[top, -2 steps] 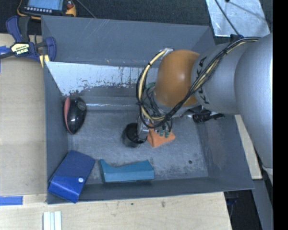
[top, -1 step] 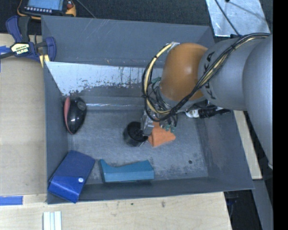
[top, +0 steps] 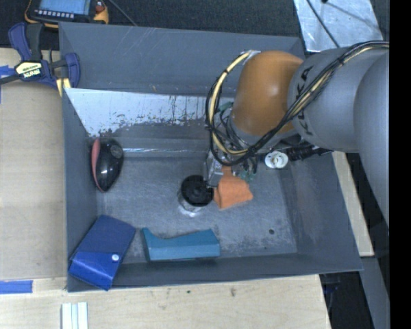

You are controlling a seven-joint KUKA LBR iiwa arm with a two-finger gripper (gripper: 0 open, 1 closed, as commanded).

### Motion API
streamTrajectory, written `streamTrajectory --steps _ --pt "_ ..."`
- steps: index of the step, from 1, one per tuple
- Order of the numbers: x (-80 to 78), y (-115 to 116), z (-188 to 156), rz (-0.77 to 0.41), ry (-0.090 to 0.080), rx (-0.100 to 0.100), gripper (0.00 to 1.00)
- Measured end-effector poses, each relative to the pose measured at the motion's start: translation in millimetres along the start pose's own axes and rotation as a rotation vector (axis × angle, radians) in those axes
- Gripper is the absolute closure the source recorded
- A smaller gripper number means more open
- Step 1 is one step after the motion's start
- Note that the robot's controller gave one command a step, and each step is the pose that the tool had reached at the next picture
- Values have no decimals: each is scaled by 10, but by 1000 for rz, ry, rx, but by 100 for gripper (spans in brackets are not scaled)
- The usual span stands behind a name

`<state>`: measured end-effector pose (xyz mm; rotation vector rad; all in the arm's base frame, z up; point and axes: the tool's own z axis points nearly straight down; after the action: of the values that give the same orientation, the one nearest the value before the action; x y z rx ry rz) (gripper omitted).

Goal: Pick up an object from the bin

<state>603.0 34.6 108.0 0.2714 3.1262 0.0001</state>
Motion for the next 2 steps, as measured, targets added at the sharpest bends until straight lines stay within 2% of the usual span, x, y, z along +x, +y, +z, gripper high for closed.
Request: streamTrajectory --steps 1,2 --pt "-10 -34 -45 -3 -2 -1 100" --pt "-96 30 -174 4 1 0 100"
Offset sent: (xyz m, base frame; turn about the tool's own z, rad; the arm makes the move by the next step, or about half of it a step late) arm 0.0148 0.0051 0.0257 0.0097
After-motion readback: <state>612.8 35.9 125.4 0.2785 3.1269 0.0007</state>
